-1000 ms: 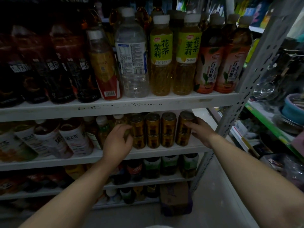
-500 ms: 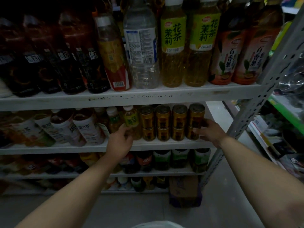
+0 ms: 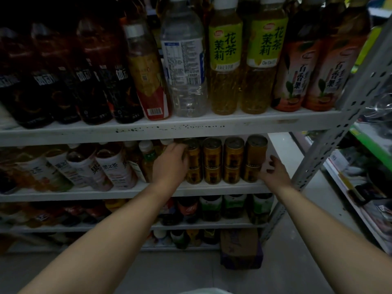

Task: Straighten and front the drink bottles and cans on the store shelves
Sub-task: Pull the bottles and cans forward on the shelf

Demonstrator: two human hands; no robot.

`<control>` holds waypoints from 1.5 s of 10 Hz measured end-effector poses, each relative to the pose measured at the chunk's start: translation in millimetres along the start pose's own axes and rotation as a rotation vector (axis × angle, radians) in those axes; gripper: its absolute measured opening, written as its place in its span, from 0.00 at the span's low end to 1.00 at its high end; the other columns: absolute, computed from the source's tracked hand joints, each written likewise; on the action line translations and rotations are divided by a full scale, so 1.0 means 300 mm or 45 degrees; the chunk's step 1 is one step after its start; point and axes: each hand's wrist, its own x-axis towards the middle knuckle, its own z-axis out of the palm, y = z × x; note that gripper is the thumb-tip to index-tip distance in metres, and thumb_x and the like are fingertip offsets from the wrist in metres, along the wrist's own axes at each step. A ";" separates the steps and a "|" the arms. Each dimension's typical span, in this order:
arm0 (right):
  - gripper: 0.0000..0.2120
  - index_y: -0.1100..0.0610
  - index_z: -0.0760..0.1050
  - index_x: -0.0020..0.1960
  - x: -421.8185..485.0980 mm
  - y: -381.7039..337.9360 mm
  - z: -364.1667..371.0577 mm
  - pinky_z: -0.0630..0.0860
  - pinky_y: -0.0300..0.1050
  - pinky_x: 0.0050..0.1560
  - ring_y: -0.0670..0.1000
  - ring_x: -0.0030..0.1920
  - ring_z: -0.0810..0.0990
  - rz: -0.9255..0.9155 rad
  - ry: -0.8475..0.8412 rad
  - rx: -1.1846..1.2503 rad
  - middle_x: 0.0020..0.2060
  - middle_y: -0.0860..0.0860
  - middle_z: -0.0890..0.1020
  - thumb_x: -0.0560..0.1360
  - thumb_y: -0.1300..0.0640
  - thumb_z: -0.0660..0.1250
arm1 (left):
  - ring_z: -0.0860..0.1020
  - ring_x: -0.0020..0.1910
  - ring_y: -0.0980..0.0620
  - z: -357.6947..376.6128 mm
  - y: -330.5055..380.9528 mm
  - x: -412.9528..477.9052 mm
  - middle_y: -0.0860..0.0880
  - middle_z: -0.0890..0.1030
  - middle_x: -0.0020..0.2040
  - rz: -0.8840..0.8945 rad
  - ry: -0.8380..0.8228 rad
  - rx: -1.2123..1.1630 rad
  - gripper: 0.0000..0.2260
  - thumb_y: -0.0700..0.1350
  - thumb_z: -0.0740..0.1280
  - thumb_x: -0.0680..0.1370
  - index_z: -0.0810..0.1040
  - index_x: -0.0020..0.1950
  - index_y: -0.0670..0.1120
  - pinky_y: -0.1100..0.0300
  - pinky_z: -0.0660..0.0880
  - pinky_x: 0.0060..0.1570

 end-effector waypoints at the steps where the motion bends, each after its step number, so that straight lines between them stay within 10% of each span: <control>1: 0.22 0.58 0.69 0.66 -0.092 0.002 0.036 0.73 0.48 0.52 0.58 0.55 0.76 -0.067 0.522 -0.111 0.60 0.57 0.74 0.74 0.57 0.65 | 0.78 0.47 0.46 -0.001 0.037 0.056 0.47 0.78 0.50 -0.024 -0.012 0.087 0.12 0.52 0.63 0.76 0.77 0.57 0.49 0.59 0.68 0.36; 3: 0.06 0.54 0.77 0.49 -0.219 -0.043 0.156 0.67 0.41 0.43 0.50 0.42 0.74 -0.411 0.549 -0.222 0.45 0.50 0.77 0.73 0.60 0.65 | 0.78 0.45 0.49 0.006 0.027 0.113 0.50 0.81 0.47 0.029 -0.226 0.105 0.12 0.56 0.66 0.75 0.79 0.53 0.51 0.58 0.70 0.35; 7: 0.30 0.50 0.59 0.74 -0.294 -0.172 0.576 0.75 0.42 0.49 0.52 0.51 0.77 -0.005 -0.494 -0.221 0.53 0.50 0.77 0.75 0.49 0.65 | 0.78 0.40 0.50 -0.016 -0.024 0.108 0.47 0.82 0.42 0.116 -0.341 0.155 0.12 0.51 0.63 0.78 0.82 0.45 0.45 0.57 0.75 0.37; 9: 0.25 0.54 0.57 0.72 -0.316 -0.216 0.692 0.78 0.53 0.52 0.58 0.52 0.78 0.215 -0.401 -0.042 0.58 0.57 0.75 0.77 0.54 0.60 | 0.78 0.41 0.48 -0.025 -0.030 0.125 0.46 0.81 0.43 0.195 -0.421 0.230 0.12 0.47 0.60 0.80 0.80 0.44 0.44 0.58 0.71 0.35; 11: 0.42 0.52 0.27 0.73 -0.326 -0.204 0.765 0.77 0.41 0.45 0.48 0.45 0.77 0.280 -0.488 0.129 0.51 0.49 0.77 0.79 0.58 0.60 | 0.78 0.44 0.48 -0.026 -0.059 0.130 0.44 0.82 0.47 0.295 -0.456 0.221 0.11 0.39 0.59 0.78 0.81 0.49 0.43 0.59 0.70 0.36; 13: 0.32 0.48 0.54 0.73 -0.326 -0.179 0.794 0.74 0.49 0.42 0.63 0.47 0.81 0.285 -0.328 0.360 0.58 0.66 0.76 0.74 0.63 0.62 | 0.78 0.51 0.46 -0.033 -0.089 0.127 0.43 0.81 0.54 0.427 -0.459 0.163 0.14 0.37 0.59 0.78 0.80 0.59 0.44 0.54 0.76 0.47; 15: 0.47 0.40 0.32 0.73 -0.310 -0.179 0.771 0.74 0.38 0.31 0.52 0.38 0.78 0.333 -0.411 0.319 0.63 0.54 0.72 0.75 0.61 0.65 | 0.79 0.49 0.44 -0.033 -0.107 0.116 0.41 0.82 0.52 0.474 -0.404 0.092 0.15 0.35 0.60 0.76 0.80 0.59 0.44 0.56 0.73 0.44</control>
